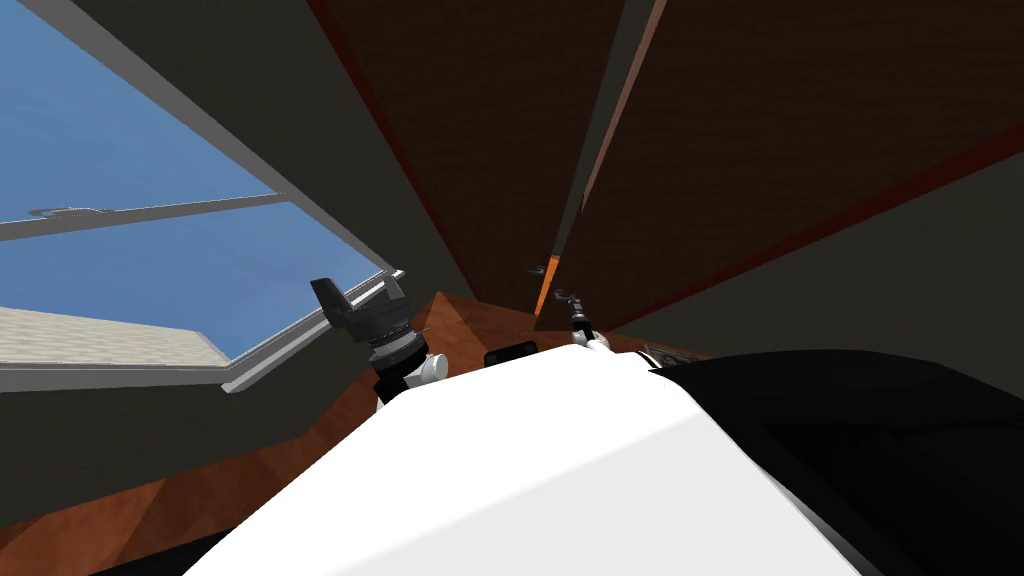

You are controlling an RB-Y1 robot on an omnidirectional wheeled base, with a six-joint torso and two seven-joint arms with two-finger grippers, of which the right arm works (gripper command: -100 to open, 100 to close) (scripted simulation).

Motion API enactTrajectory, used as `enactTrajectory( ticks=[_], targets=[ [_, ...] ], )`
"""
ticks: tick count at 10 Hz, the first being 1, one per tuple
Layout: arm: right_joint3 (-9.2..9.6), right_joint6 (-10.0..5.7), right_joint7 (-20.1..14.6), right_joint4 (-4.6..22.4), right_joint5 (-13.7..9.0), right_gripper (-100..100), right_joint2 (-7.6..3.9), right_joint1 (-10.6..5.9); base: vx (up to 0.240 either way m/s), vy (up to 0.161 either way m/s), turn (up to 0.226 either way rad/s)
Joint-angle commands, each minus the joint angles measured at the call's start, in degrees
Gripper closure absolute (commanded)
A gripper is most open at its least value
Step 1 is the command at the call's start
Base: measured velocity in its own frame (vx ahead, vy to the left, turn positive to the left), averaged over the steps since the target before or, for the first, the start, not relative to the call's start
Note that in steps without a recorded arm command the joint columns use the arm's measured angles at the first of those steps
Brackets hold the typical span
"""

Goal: Pull the door open

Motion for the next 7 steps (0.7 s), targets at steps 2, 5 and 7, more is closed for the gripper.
enactTrajectory(
  ticks=[2, 5, 7],
  targets=[
    [2.38, -1.0, -1.8, -1.4, 1.4, 100, 0.04, 1.33, -0.214, -0.034, 0.135],
    [3.66, -1.9, -3.1, -1.7, 2.2, 100, -0.44, 1.89, -0.127, -0.018, 0.046],
    [4.22, -2.3, -3.6, -1.8, 2.5, 100, -0.65, 2.14, -0.146, -0.032, 0.078]
  ],
)
